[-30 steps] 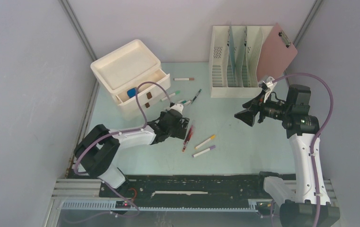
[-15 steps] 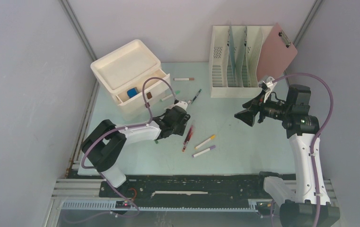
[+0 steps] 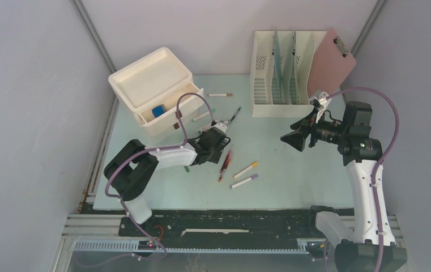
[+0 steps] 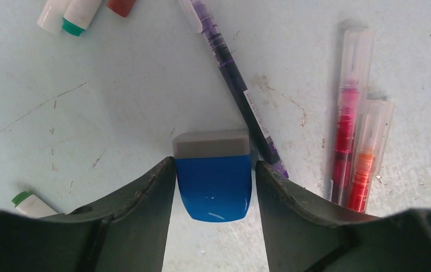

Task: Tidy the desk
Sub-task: Pick up the stationery from the center of the board.

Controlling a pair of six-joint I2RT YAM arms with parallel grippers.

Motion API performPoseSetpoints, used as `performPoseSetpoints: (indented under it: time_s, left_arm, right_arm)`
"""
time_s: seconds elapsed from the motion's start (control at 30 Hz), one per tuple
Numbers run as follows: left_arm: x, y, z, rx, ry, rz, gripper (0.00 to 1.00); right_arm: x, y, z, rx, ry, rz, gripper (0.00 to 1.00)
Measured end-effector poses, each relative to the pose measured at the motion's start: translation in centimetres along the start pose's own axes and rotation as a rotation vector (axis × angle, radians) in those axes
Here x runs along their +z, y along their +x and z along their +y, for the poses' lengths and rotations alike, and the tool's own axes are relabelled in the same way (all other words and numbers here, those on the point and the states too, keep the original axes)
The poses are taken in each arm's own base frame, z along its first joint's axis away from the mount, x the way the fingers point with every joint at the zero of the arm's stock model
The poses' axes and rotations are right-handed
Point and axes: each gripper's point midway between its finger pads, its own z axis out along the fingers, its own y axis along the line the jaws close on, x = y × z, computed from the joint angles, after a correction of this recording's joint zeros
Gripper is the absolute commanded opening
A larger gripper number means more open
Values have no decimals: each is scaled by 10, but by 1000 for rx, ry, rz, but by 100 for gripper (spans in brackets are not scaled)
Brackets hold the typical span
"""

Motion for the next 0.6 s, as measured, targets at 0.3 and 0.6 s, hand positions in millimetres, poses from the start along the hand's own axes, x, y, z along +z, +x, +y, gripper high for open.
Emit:
performPoseSetpoints:
  time_s: [0.3,0.6]
  left_arm:
    - [1,-1,-1,-1,0,-6,32]
    - [-14,3,7,-11,3,-30,15]
  right_arm:
    - [0,0,0,-1,0,0,76]
    - [0,0,0,-1,0,0,76]
